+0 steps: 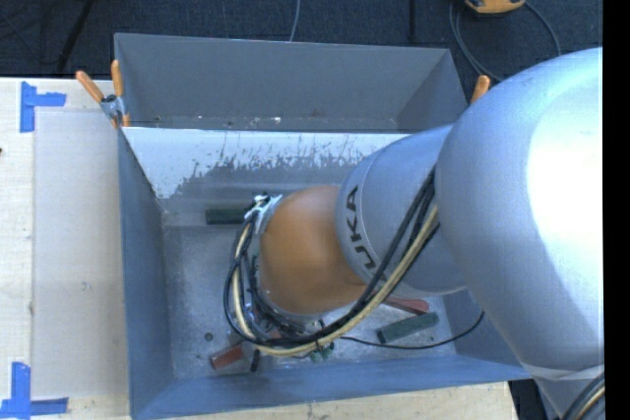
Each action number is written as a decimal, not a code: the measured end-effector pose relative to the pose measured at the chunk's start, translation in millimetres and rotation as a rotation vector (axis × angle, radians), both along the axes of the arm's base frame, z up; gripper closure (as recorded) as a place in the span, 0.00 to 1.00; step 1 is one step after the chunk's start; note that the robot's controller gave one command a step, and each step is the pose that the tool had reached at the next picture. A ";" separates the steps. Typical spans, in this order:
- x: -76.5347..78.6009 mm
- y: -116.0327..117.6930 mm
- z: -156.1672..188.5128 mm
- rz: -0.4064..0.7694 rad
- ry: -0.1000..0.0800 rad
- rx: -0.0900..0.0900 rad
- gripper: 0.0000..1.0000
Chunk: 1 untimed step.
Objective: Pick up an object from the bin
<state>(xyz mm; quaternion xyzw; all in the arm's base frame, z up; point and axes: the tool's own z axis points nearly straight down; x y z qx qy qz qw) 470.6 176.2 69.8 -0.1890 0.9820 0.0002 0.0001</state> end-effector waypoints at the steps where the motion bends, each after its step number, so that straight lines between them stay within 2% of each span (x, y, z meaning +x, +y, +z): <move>1: 2.7 -16.4 54.7 0.036 0.008 -0.002 1.00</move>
Offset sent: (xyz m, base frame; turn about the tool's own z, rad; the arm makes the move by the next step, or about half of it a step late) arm 0.0055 0.0675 0.0002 0.0182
